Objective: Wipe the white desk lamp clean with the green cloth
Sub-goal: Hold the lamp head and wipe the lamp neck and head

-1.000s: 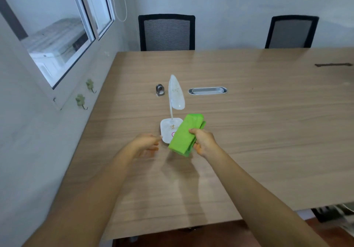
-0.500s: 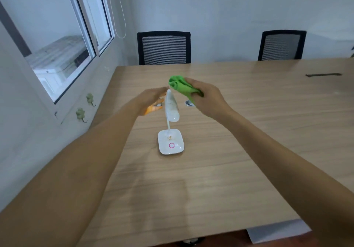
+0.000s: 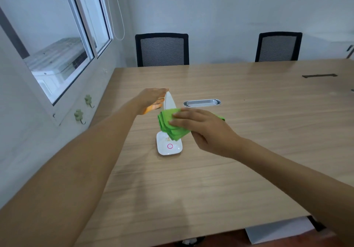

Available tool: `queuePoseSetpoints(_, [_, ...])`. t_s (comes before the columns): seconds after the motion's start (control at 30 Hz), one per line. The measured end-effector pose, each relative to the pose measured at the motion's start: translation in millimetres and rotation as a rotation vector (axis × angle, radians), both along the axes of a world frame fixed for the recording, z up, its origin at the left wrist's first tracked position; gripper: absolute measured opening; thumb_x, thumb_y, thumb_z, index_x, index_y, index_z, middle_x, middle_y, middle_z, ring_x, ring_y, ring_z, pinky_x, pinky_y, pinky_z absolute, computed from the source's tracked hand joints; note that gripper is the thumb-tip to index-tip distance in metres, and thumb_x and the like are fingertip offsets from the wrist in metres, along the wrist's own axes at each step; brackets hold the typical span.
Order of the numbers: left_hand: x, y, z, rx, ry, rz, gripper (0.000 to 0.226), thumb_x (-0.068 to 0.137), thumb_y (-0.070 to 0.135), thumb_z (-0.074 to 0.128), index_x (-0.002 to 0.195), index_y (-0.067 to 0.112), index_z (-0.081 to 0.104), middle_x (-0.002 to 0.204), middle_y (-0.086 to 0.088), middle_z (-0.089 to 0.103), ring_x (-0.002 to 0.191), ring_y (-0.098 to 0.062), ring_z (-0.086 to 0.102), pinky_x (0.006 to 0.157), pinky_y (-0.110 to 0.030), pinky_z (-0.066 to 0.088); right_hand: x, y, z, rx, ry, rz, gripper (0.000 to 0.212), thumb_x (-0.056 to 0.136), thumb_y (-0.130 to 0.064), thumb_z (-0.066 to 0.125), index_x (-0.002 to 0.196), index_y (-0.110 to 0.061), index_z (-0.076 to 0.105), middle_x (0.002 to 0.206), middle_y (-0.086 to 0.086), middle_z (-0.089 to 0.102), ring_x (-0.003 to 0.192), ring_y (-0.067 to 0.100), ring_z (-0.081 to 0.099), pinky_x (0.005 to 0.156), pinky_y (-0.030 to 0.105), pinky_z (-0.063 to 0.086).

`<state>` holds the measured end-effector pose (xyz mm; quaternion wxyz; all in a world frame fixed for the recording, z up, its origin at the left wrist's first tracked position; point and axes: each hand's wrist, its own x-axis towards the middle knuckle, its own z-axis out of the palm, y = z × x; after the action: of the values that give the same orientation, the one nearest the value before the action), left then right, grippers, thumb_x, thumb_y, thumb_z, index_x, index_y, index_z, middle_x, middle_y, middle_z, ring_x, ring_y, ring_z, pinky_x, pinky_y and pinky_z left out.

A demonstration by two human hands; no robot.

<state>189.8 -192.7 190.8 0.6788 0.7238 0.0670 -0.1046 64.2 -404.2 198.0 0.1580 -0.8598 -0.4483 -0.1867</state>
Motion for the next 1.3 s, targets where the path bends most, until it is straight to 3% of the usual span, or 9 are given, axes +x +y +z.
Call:
queuePoseSetpoints(0.2, [0.5,-0.9,0.2,-0.004,-0.009,-0.026,0.035,0.085,0.023,0.065,0.116,0.007,0.061,0.134,-0.013,0.057,0.11,-0.018,0.057,0.106,-0.038,0.042,-1.9,-4.0,11.6,0.156,-0.128,-0.018,0.051,0.078,0.006,0.034,0.115,-0.007,0.066,0.12,0.013,0.066,0.112,0.027,0.059,0.092,0.033,0.047])
queuePoseSetpoints(0.3, [-1.3,-2.9,1.3,0.013,-0.01,-0.056,0.02,0.085,0.02,0.063,0.104,0.014,0.062,0.116,-0.005,0.063,0.106,-0.016,0.056,0.105,-0.036,0.042,27.3,7.2,20.5,0.288,-0.053,-0.143,0.054,0.073,0.005,0.032,0.116,-0.003,0.065,0.117,0.016,0.066,0.107,0.025,0.058,0.091,0.028,0.045])
queuePoseSetpoints(0.4, [1.4,-4.1,1.7,0.021,-0.004,-0.03,0.009,0.088,0.021,0.059,0.096,0.017,0.062,0.106,-0.001,0.062,0.1,-0.015,0.057,0.102,-0.034,0.044,51.6,19.3,20.6,0.253,0.026,-0.237,0.053,0.072,0.01,0.038,0.115,-0.004,0.066,0.116,0.015,0.067,0.106,0.031,0.063,0.085,0.037,0.055])
queuePoseSetpoints(0.53, [5.5,0.5,-1.7,-0.014,-0.023,-0.017,0.005,0.088,0.015,0.059,0.085,0.016,0.063,0.089,-0.002,0.062,0.087,-0.017,0.058,0.079,-0.03,0.051,52.9,30.1,14.8,0.121,0.087,-0.145,0.06,0.073,-0.011,0.023,0.114,-0.007,0.066,0.116,0.014,0.068,0.106,0.032,0.064,0.084,0.045,0.055])
queuePoseSetpoints(0.7, [9.7,-1.6,-2.5,0.053,-0.023,-0.026,0.037,0.089,0.025,0.06,0.12,0.006,0.058,0.114,-0.005,0.062,0.105,-0.019,0.057,0.098,-0.033,0.046,12.8,15.3,-0.7,-0.044,-0.057,-0.013,0.055,0.074,-0.004,0.03,0.113,-0.009,0.068,0.118,0.013,0.068,0.111,0.033,0.062,0.089,0.043,0.052])
queuePoseSetpoints(0.9, [9.4,-3.4,0.5,0.037,0.001,-0.025,0.026,0.089,0.023,0.06,0.112,0.013,0.059,0.104,0.001,0.063,0.092,-0.011,0.06,0.077,-0.022,0.049,-11.8,-4.8,-12.9,0.016,-0.333,0.09,0.055,0.095,-0.005,0.019,0.104,-0.012,0.073,0.112,0.008,0.072,0.112,0.029,0.063,0.094,0.037,0.048])
queuePoseSetpoints(1.03, [9.0,-0.5,2.0,0.031,-0.008,-0.049,0.02,0.086,0.021,0.063,0.104,0.012,0.061,0.095,-0.002,0.065,0.085,-0.013,0.061,0.065,-0.022,0.053,12.2,3.8,-1.7,0.185,-0.253,-0.072,0.048,0.086,0.003,0.027,0.109,-0.004,0.069,0.116,0.015,0.069,0.11,0.033,0.062,0.092,0.038,0.048])
queuePoseSetpoints(1.2, [9.5,-1.9,1.3,0.044,-0.027,-0.048,0.013,0.087,0.018,0.062,0.098,0.012,0.062,0.091,-0.002,0.062,0.083,-0.015,0.058,0.061,-0.022,0.052,32.5,20.2,-6.0,0.127,-0.035,-0.154,0.053,0.076,0.001,0.03,0.117,-0.002,0.063,0.121,0.016,0.065,0.114,0.034,0.059,0.093,0.045,0.05])
queuePoseSetpoints(1.3, [9.8,-1.0,-0.4,0.118,-0.045,-0.036,0.035,0.089,0.026,0.06,0.118,0.007,0.06,0.114,-0.004,0.064,0.097,-0.014,0.061,0.08,-0.022,0.052,17.9,21.4,-16.7,0.099,-0.002,-0.096,0.054,0.077,0.001,0.03,0.121,-0.003,0.062,0.124,0.015,0.063,0.117,0.032,0.058,0.098,0.039,0.046])
